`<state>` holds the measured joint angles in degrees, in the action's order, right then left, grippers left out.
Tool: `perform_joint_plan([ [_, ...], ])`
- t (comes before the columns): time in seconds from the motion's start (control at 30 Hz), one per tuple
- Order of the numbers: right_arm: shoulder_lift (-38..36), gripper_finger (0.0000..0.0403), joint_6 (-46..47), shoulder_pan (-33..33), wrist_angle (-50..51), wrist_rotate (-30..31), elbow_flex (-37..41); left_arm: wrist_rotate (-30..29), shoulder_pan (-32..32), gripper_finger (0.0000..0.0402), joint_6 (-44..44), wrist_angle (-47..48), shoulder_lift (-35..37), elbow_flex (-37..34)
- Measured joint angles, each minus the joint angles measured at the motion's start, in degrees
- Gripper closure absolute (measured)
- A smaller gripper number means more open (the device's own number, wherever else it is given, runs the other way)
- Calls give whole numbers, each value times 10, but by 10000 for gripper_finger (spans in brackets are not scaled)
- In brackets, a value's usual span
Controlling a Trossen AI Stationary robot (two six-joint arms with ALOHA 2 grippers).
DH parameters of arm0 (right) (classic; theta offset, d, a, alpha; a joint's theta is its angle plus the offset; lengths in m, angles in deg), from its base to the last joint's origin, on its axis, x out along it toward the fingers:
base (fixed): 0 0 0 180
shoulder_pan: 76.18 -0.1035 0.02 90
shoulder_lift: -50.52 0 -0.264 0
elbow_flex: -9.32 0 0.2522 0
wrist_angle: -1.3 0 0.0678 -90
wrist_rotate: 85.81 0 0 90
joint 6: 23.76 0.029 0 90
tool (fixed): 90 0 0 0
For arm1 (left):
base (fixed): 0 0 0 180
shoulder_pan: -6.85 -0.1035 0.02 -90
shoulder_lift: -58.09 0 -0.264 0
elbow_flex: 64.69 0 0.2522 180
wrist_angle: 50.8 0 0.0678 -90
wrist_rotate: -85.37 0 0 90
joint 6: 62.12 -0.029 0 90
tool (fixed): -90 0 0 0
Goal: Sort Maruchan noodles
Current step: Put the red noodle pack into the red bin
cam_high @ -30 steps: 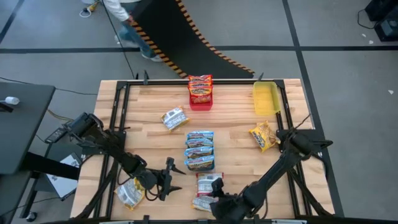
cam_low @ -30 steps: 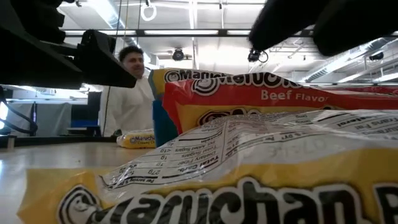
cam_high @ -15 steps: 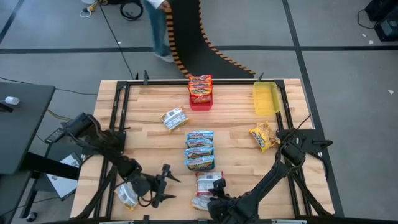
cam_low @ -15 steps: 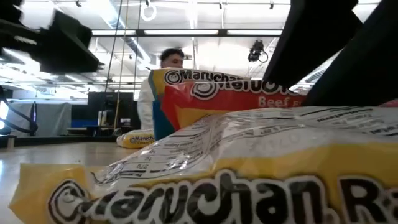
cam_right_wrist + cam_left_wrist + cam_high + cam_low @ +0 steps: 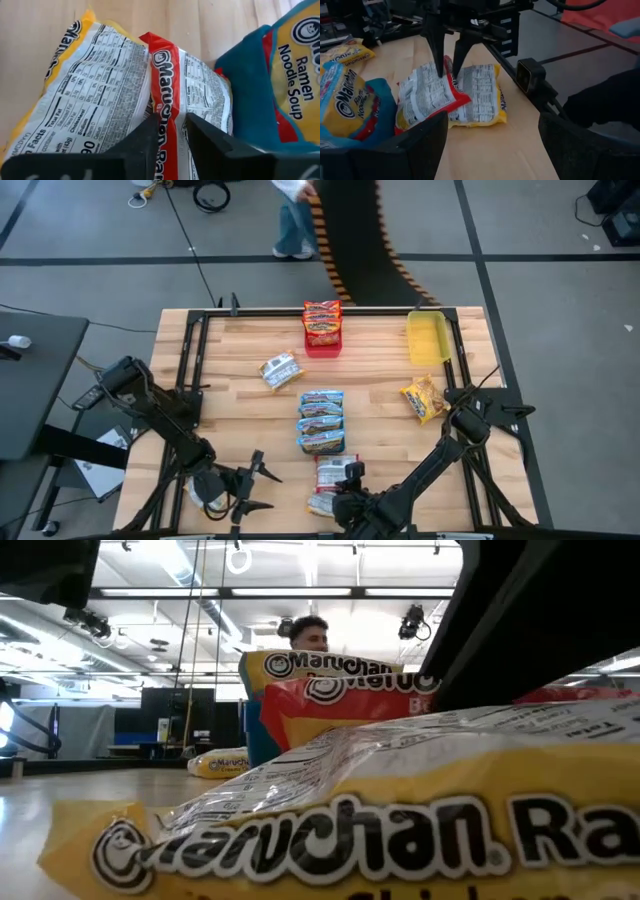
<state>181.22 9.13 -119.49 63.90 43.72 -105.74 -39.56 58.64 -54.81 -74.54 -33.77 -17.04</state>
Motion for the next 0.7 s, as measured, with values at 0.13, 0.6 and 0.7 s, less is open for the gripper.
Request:
perform_joint_plan([
  [0.13, 0, 294, -31, 0, -1, 0, 0, 0, 0, 88, 0, 0, 0, 0],
  [0.6, 2, 281, -87, 16, 8, -6, 3, 0, -3, 88, 11, 0, 0, 0],
  [0.7, 2, 321, -90, 21, 11, -9, 4, 0, -3, 88, 11, 0, 0, 0],
])
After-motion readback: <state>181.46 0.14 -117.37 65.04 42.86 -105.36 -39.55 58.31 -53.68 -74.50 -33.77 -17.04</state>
